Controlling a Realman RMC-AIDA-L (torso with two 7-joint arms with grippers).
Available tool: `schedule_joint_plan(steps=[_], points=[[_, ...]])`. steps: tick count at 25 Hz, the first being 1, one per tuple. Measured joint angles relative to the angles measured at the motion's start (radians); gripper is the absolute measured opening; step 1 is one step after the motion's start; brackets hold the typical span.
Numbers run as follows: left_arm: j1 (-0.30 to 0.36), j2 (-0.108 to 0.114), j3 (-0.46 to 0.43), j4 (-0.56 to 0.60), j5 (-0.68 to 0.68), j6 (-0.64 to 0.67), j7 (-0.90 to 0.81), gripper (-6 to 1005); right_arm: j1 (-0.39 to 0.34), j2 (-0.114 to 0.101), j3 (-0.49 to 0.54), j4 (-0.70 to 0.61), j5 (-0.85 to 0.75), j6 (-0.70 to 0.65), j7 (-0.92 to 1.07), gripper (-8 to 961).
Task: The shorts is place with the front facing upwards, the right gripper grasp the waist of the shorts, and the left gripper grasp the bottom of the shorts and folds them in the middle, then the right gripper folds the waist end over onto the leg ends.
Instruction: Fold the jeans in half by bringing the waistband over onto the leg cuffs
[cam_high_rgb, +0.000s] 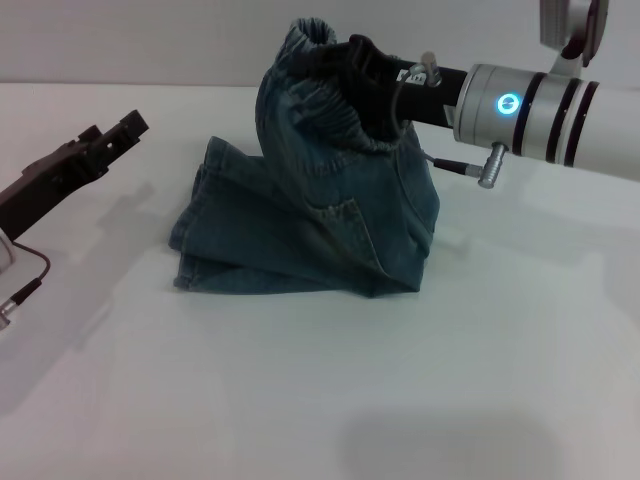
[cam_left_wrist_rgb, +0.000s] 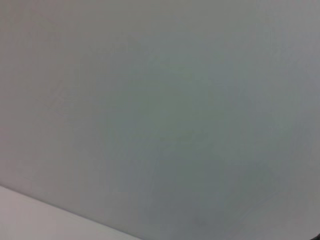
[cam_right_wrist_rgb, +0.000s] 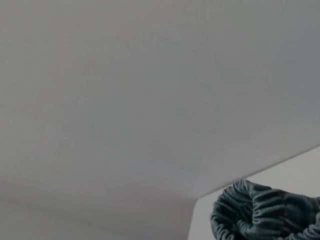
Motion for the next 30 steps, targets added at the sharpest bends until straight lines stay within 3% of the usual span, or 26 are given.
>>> schedule_joint_plan(steps=[24,30], points=[[-0.076,-0.002,0.012,0.022,0.000,-0.051,0.026,774,0.029,-0.003,-0.131,0.054,-0.008,-0.111,-0.001,252],[-0.090,-0.003,0.011,0.027,-0.001,-0.054,0.042,774,0.021,-0.002,-0.157,0.044,-0.006,-0.121,-0.032,469]])
